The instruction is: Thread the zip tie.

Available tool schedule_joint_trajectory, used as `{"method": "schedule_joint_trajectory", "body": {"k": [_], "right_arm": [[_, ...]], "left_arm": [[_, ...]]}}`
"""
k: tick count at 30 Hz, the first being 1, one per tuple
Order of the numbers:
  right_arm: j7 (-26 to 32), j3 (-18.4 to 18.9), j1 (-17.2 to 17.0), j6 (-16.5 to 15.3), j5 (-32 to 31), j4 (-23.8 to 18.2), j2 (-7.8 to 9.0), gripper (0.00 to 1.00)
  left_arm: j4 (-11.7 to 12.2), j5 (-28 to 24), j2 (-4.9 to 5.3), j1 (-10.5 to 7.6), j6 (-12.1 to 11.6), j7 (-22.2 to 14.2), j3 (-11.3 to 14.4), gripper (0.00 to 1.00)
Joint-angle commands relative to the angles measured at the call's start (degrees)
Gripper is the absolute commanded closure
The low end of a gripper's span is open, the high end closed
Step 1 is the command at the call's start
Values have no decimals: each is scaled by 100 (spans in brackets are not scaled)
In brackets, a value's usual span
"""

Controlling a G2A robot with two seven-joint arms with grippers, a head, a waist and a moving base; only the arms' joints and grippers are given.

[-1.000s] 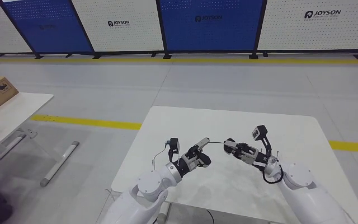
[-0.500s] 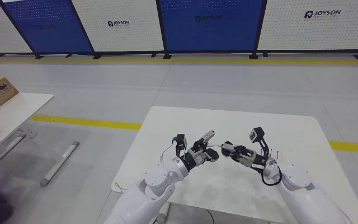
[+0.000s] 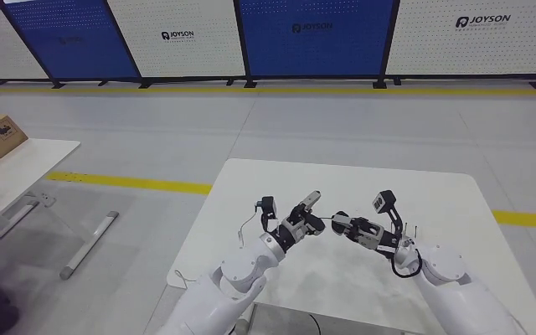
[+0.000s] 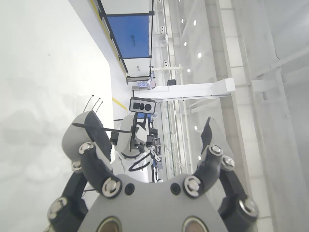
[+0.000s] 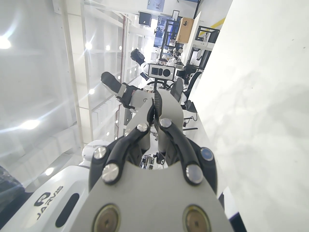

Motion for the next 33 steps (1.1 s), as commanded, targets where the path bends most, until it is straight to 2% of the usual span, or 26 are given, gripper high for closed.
{"method": "schedule_joint_trajectory", "body": {"k": [1,7,11,15,16,17,18,20,22,23,24,26,27,30,33], "right_arm": [[0,0,0,0,0,0,0,100],[0,0,0,0,0,0,0,100],[0,0,0,0,0,0,0,100],[0,0,0,0,0,0,0,100],[0,0,0,0,0,0,0,100],[0,0,0,0,0,0,0,100],[0,0,0,0,0,0,0,100],[0,0,0,0,0,0,0,100],[0,0,0,0,0,0,0,100],[0,0,0,0,0,0,0,100],[0,0,0,0,0,0,0,100],[0,0,0,0,0,0,0,100],[0,0,0,0,0,0,0,100],[0,0,0,0,0,0,0,100],[0,0,0,0,0,0,0,100]], "left_arm": [[6,-2,-2,-3,-7,12,6,0],[6,-2,-2,-3,-7,12,6,0],[117,-58,-19,-60,82,58,6,0],[249,69,-25,-71,12,0,39,0],[262,62,-25,-60,-5,-31,43,4],[270,23,-26,-51,-19,-84,42,24],[277,-6,-24,-47,-28,-152,36,51],[287,-83,-19,-24,-63,-269,2,66],[287,-109,-15,-7,-68,-325,-24,70],[290,-115,-14,0,-68,-349,-31,80],[294,-113,-12,7,-71,-364,-38,85],[302,-102,-10,22,-71,-398,-44,88],[306,-88,-9,29,-77,-411,-48,93],[313,-101,-2,42,-67,-519,-68,100],[314,-78,2,68,-103,-550,-80,100]]}}
